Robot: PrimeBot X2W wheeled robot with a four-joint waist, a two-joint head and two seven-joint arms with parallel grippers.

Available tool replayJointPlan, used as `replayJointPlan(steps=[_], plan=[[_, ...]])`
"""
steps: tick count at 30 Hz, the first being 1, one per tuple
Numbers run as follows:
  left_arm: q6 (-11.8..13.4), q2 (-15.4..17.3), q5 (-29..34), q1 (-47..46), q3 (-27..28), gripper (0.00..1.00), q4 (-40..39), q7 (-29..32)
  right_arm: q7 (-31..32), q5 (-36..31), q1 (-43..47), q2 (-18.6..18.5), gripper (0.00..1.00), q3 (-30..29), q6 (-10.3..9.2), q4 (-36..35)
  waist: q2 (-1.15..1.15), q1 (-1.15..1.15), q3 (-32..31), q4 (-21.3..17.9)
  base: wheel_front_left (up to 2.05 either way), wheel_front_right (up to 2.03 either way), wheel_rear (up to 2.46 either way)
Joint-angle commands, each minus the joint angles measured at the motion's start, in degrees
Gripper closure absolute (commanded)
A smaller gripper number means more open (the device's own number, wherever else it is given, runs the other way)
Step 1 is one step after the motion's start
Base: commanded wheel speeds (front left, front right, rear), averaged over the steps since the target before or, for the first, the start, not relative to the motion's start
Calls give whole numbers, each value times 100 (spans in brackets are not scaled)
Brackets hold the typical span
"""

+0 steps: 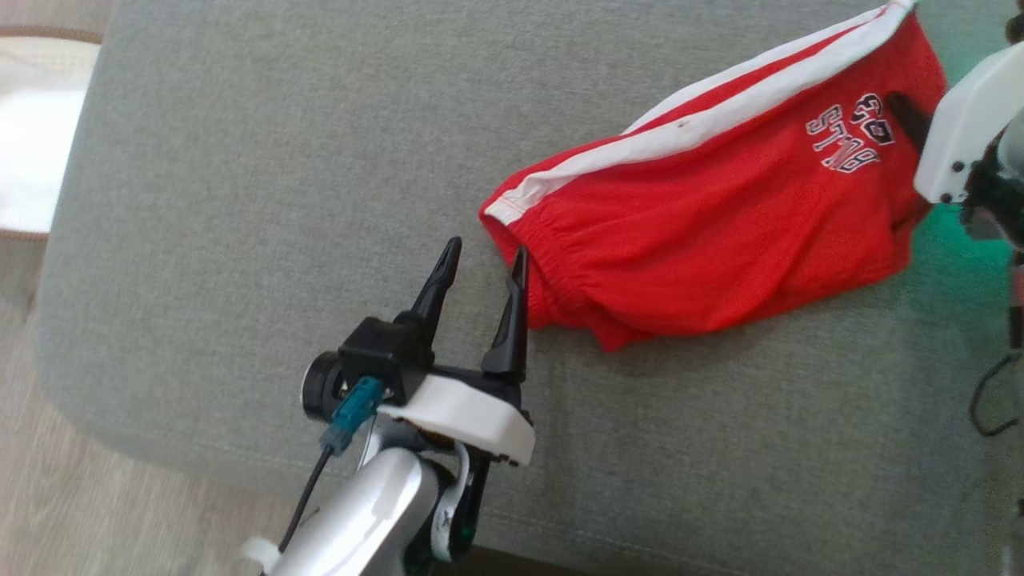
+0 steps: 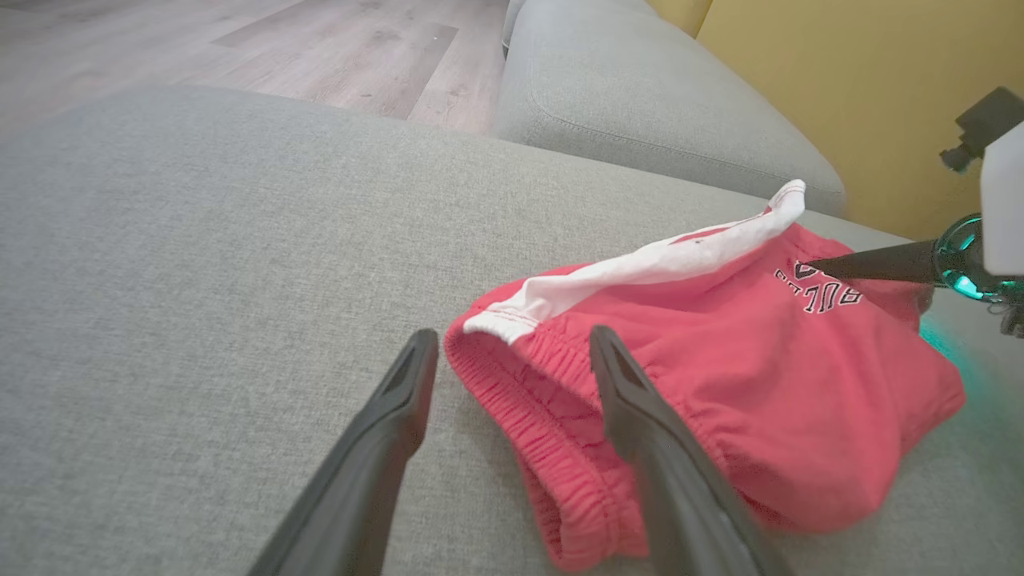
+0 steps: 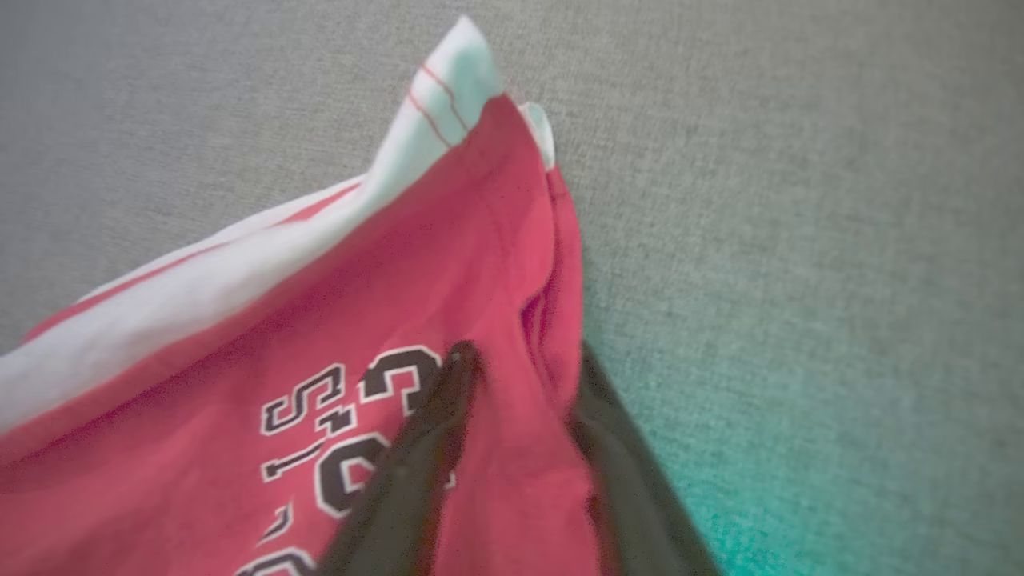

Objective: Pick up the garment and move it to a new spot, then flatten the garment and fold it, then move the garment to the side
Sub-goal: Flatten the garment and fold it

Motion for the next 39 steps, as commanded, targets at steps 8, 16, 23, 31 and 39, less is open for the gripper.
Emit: replayJointPlan(steps=[8, 16, 23, 31, 39], plan=[[-160, 187, 526, 432, 664, 0, -447, -70, -64, 511, 437, 479, 100, -674, 39, -409, 0, 0, -387, -502, 0, 0, 0], [-405, 231, 869, 965, 1063, 0, -481, -71, -307, 448, 905, 333, 100, -1656, 39, -740, 0, 0, -732, -836, 0, 0, 0], [-645, 3, 1019, 1231, 1278, 0, -368, -72, -395, 542, 1120, 297, 100, -1653, 39, -1325, 0, 0, -907, -868, 0, 0, 0], [-932, -246, 1127, 1390, 1436, 0, -186, -72, 115, 759, 1218, 919, 100, -56, 39, -2261, 0, 0, -1044, -786, 0, 0, 0], [-1134, -380, 1210, 1288, 1362, 0, -7, -72, -78, 455, 1528, 1324, 100, 652, 39, -1649, 0, 0, -1082, -413, 0, 0, 0]])
